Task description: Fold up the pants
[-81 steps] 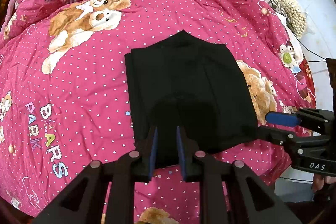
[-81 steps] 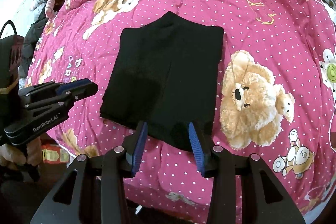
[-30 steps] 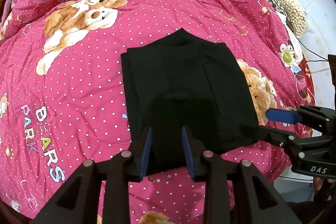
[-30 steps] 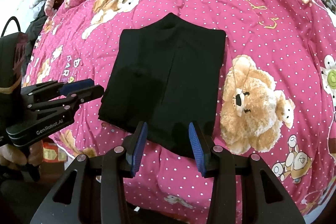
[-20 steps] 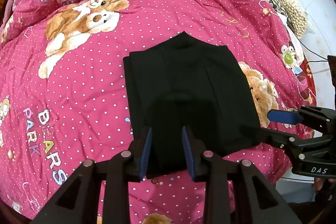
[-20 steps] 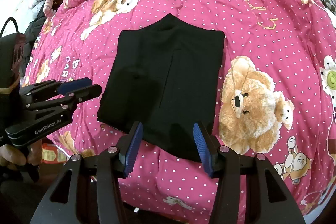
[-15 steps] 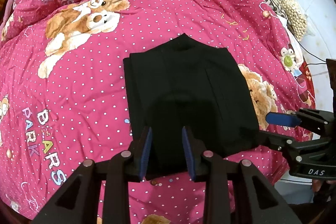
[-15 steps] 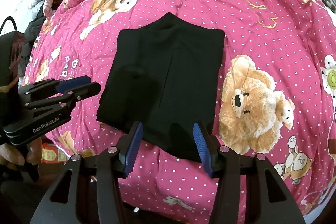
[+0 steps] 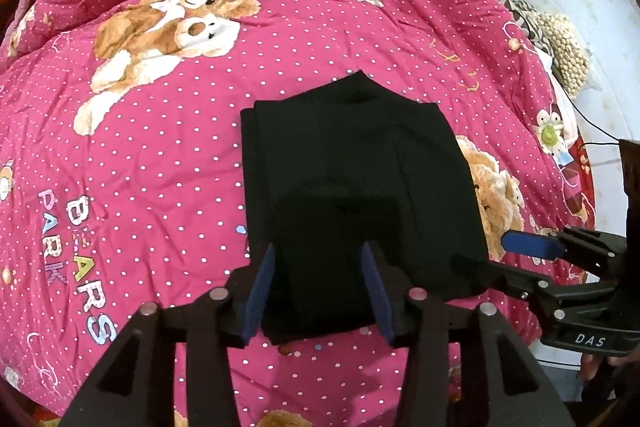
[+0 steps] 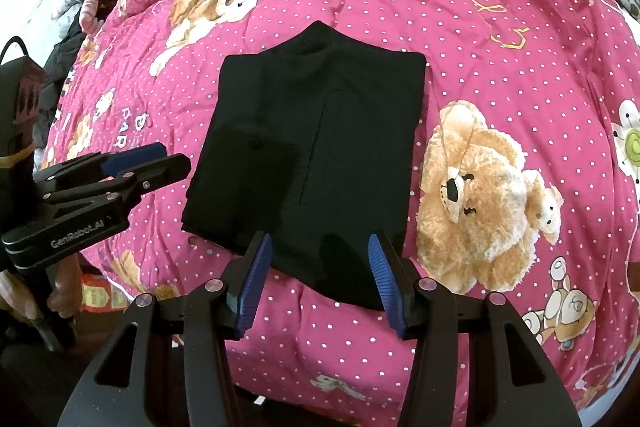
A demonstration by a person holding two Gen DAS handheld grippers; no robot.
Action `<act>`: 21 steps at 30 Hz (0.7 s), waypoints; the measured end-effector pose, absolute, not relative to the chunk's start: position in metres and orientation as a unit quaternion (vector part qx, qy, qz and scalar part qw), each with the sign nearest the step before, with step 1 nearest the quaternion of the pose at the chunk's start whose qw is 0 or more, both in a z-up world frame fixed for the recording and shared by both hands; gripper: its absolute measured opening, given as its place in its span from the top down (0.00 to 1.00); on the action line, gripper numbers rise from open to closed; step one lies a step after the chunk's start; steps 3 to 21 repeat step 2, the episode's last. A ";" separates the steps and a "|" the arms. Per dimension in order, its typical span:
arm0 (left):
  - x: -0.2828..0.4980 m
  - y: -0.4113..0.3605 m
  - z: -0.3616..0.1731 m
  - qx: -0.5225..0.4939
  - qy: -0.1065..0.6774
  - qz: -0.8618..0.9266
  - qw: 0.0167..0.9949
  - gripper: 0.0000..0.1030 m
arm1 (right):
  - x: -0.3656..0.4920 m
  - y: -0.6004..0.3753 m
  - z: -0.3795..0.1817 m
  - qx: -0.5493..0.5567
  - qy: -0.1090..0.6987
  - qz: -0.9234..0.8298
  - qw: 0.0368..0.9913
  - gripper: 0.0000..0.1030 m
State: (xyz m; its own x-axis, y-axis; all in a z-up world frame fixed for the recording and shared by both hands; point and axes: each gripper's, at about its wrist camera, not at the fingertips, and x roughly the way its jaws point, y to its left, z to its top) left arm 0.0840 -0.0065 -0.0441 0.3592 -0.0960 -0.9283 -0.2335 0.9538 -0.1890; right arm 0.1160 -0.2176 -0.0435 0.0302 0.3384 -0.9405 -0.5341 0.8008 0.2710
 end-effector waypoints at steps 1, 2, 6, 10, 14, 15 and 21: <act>0.084 -0.006 -0.044 -0.143 0.564 0.045 0.812 0.53 | 0.116 -0.218 -0.044 -0.077 0.626 0.305 0.714 0.51; 0.084 -0.006 -0.043 -0.141 0.564 0.047 0.812 0.53 | 0.116 -0.219 -0.044 -0.076 0.625 0.305 0.714 0.51; 0.084 -0.006 -0.043 -0.141 0.564 0.047 0.812 0.53 | 0.116 -0.219 -0.044 -0.076 0.625 0.305 0.714 0.51; 0.084 -0.006 -0.043 -0.141 0.564 0.047 0.812 0.53 | 0.116 -0.219 -0.044 -0.076 0.625 0.305 0.714 0.51; 0.084 -0.006 -0.043 -0.141 0.564 0.047 0.812 0.53 | 0.116 -0.219 -0.044 -0.076 0.625 0.305 0.714 0.51; 0.084 -0.006 -0.043 -0.141 0.564 0.047 0.812 0.53 | 0.116 -0.219 -0.044 -0.076 0.625 0.305 0.714 0.51; 0.084 -0.006 -0.043 -0.141 0.564 0.047 0.812 0.53 | 0.116 -0.219 -0.044 -0.076 0.625 0.305 0.714 0.51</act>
